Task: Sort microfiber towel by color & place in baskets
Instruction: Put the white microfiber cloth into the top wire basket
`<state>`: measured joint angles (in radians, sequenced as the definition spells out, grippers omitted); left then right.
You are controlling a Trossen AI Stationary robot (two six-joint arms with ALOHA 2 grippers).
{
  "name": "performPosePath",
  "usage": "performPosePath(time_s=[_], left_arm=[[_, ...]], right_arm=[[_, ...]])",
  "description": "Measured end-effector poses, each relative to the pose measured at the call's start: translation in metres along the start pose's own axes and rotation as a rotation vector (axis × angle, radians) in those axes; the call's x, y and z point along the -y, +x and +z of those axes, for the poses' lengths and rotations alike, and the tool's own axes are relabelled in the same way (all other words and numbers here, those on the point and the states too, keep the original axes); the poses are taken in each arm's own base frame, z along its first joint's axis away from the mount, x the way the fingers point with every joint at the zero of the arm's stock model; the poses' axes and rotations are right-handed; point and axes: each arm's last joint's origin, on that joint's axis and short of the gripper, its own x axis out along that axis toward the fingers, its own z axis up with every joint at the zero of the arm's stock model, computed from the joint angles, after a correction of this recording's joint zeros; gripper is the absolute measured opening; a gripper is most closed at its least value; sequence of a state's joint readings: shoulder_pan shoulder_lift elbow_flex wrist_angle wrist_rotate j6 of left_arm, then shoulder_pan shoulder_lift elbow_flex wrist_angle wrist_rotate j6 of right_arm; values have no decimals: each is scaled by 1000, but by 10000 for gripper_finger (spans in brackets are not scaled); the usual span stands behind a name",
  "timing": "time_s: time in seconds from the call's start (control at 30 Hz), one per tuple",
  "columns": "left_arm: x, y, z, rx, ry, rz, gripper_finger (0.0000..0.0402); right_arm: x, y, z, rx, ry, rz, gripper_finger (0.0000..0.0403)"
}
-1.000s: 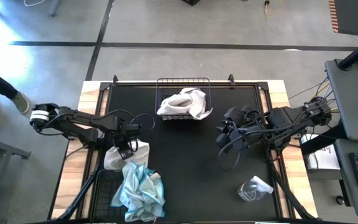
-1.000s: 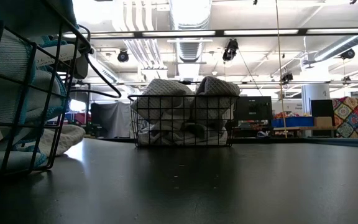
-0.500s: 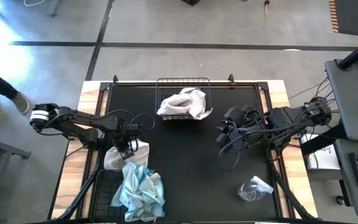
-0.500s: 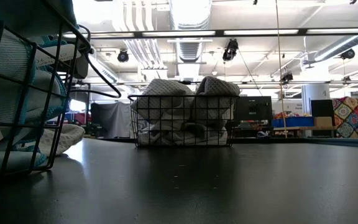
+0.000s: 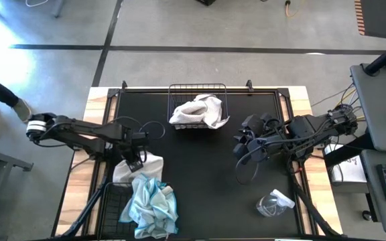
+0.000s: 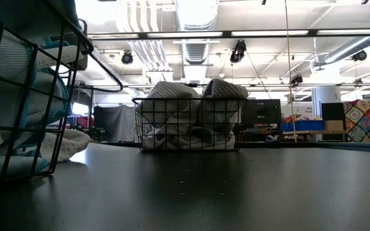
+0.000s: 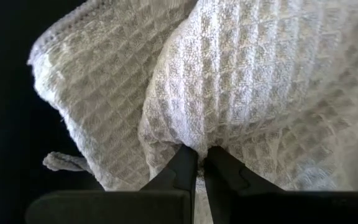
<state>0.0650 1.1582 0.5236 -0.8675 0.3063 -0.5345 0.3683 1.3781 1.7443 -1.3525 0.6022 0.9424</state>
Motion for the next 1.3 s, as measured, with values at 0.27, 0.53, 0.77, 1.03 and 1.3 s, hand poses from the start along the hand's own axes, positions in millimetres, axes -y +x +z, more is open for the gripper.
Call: performPosePath(time_s=[0.27,0.53,0.77,1.03,1.3], left_arm=[[2,-16,-8,80,-4,-80,2],[13,-49,-10,198,29,-155,2],[32,-102,-10,331,104,-186,2],[46,-180,-20,524,155,-30,2],[57,-243,-37,739,247,-34,2]], right_arm=[[0,0,0,1,0,0,146],[0,0,0,2,1,-2,146],[0,0,0,14,1,-9,146],[0,0,1,22,0,-16,146],[0,0,1,22,0,-16,146]])
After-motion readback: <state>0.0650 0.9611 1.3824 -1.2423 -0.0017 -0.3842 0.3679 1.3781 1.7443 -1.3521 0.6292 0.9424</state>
